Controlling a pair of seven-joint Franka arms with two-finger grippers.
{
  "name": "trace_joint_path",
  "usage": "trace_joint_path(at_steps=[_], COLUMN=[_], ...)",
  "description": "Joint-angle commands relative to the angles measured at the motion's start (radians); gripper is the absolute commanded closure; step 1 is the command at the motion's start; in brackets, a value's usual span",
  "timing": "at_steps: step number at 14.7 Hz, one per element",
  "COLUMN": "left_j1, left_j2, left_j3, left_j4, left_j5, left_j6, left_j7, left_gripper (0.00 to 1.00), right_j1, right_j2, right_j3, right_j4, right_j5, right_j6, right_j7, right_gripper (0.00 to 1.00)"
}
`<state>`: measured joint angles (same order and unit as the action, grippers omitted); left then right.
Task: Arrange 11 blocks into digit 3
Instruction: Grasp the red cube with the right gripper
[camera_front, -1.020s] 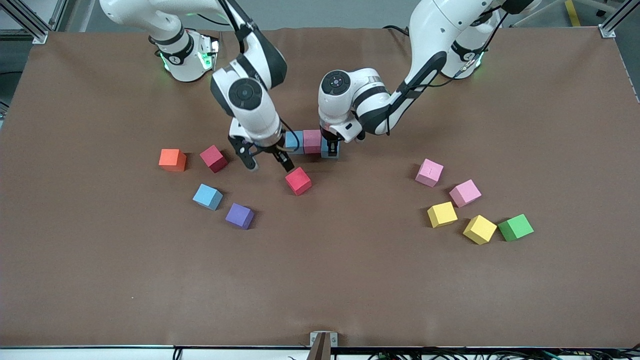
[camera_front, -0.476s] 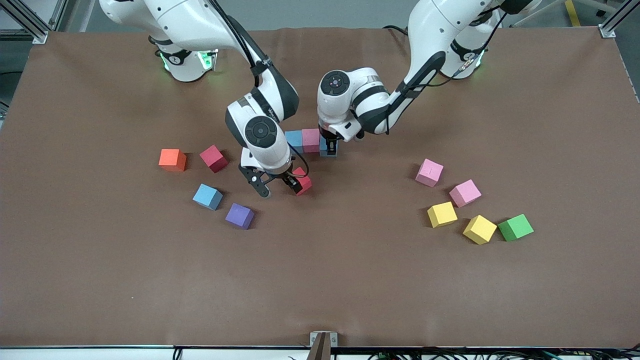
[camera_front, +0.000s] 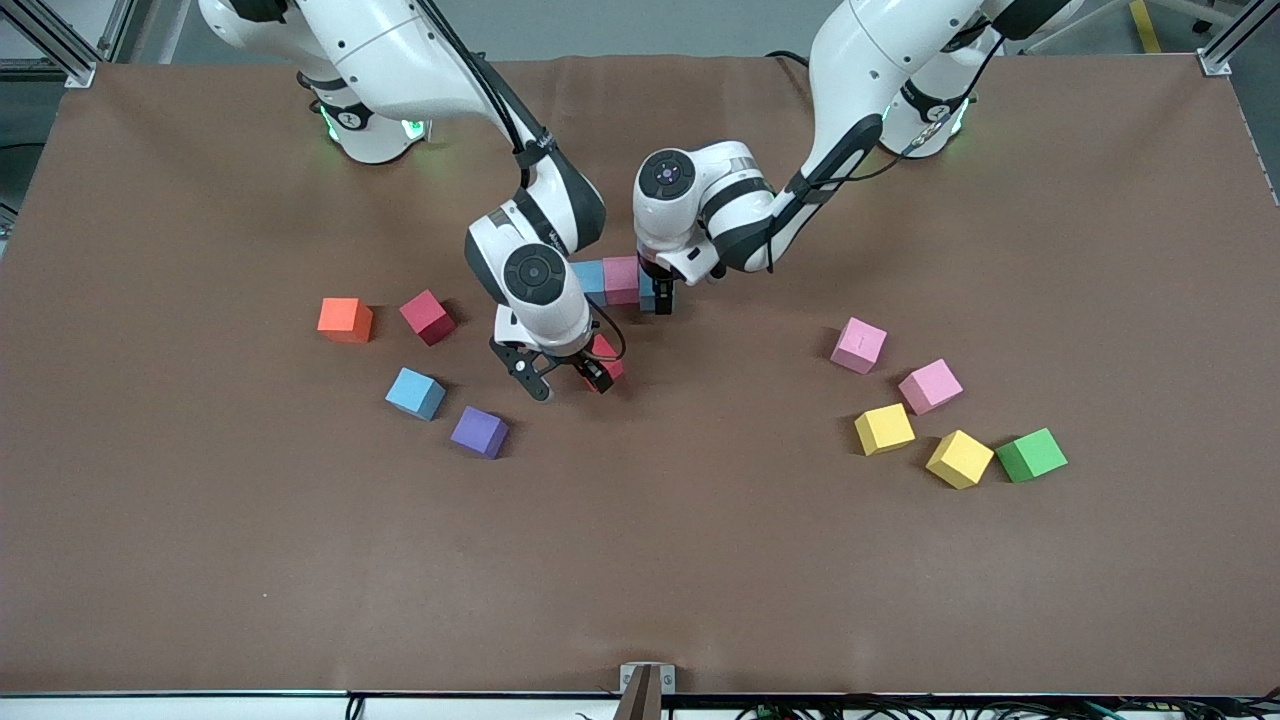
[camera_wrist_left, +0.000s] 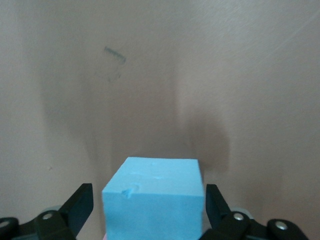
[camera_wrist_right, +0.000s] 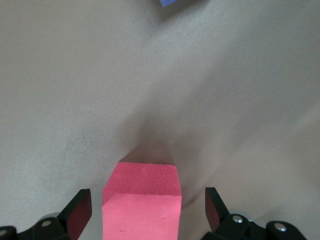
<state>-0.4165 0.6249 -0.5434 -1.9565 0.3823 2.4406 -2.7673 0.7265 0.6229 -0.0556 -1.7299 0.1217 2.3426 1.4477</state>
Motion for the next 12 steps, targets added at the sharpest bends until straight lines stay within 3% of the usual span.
trace_joint_path(at_steps=[1,5,7,10,12], left_j1=[-0.005,0.033,0.085,0.180,0.237], left_j2=[-0.072,-0.149,-0.194,-0.235,-0.275], left_j3=[-0.003,-0.009,-0.009,-0.010,-0.010], left_j4=[-0.002,-0.004,-0.002,0.002,-0.007], left_j5=[-0.041,-0.137,-0.164,-0.166,-0.166], left_j6=[-0.074,-0.142,-0.176,-0.195,-0.227], left_j7=[-0.098,0.046,0.102,0.228,0.357], left_gripper=[0.00,0.00,0.00,0.00,0.00], right_j1=[0.008,0.019,0.022,0.022,0.022], right_j2=[0.026,0.043,0.043,0.043,0.038], right_j3=[0.003,0.003,0.003,0.005,0.007], right_j4=[0.039,0.047,0.047,0.047,0.047], right_j5=[0.009,0.007,0.007,0.012,0.009], right_j6=[0.000,0.000,0.000,-0.002,-0.011], right_j7=[0.006,0.040,0.040,0.060,0.045], right_gripper=[0.00,0.04,0.28,0.77,0.96])
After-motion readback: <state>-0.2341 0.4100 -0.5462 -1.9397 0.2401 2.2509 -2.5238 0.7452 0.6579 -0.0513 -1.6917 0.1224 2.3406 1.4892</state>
